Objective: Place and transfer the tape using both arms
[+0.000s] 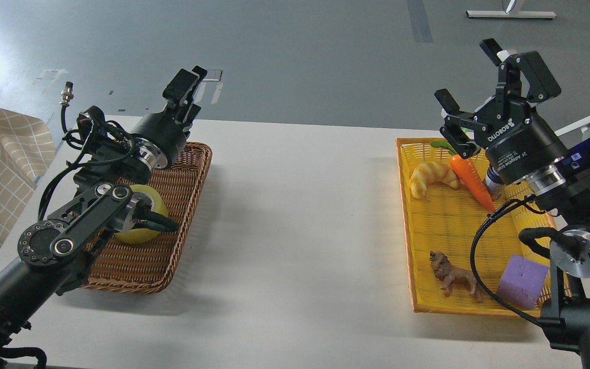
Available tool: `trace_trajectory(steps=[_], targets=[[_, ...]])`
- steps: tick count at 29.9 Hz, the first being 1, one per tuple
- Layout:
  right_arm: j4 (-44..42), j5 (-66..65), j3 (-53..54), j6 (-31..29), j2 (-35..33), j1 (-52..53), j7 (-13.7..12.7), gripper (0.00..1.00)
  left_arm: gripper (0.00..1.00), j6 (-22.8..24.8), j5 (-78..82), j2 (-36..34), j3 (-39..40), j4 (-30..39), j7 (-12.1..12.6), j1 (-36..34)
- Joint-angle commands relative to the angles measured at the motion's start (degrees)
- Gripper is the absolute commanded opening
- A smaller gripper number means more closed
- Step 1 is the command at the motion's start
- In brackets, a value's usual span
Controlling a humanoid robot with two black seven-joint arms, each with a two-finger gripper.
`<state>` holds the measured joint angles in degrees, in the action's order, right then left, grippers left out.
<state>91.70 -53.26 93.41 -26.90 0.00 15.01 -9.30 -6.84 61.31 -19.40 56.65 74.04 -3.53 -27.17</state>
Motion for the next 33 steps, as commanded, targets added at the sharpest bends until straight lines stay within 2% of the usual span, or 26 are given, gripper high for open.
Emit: trace_trajectory(steps=[1, 3, 6, 9, 21, 22, 26, 33], targets=[[-0.6, 0.0, 0.0, 0.0, -1.2, 2.5, 0.0, 1.0, 0.98, 1.5, -0.8, 5.7, 1.8, 0.6, -5.2, 0.1], [-1.1, 0.0, 0.0, 0.0, -1.4, 3.3, 0.0, 1.0, 0.98, 4.0, -2.3, 7.9, 2.1, 0.8, -6.8, 0.1], [-1.4, 0.0, 0.0, 0.0, -1.6, 4.2, 0.0, 1.0, 0.98, 7.1, -7.0, 10.9, 3.9, 0.8, -6.9, 0.1], [-2.0, 0.0, 0.0, 0.0, -1.4, 4.3, 0.0, 1.0, 0.98, 7.7, -11.6, 13.9, 5.6, 1.1, -6.8, -0.5], [-2.0, 0.0, -0.4, 0.5, 0.0, 4.1, 0.0, 1.0, 0.98, 9.0, -22.0, 16.5, 9.4, 3.9, -7.1, 1.0], [-2.0, 0.0, -0.5, 0.4, 0.0, 4.2, 0.0, 1.0, 0.98, 9.5, -22.0, 16.4, 9.5, 4.3, -7.1, 1.6], [-2.0, -0.1, -1.9, 1.0, 0.0, 5.2, 0.0, 1.0, 0.98, 16.4, -22.2, 15.9, 11.8, 7.8, -7.0, 5.3], [-1.9, -0.1, -3.7, 1.0, 0.0, 4.8, 0.1, 1.0, 0.98, 16.9, -23.6, 16.2, 13.3, 8.7, -7.1, 7.1]])
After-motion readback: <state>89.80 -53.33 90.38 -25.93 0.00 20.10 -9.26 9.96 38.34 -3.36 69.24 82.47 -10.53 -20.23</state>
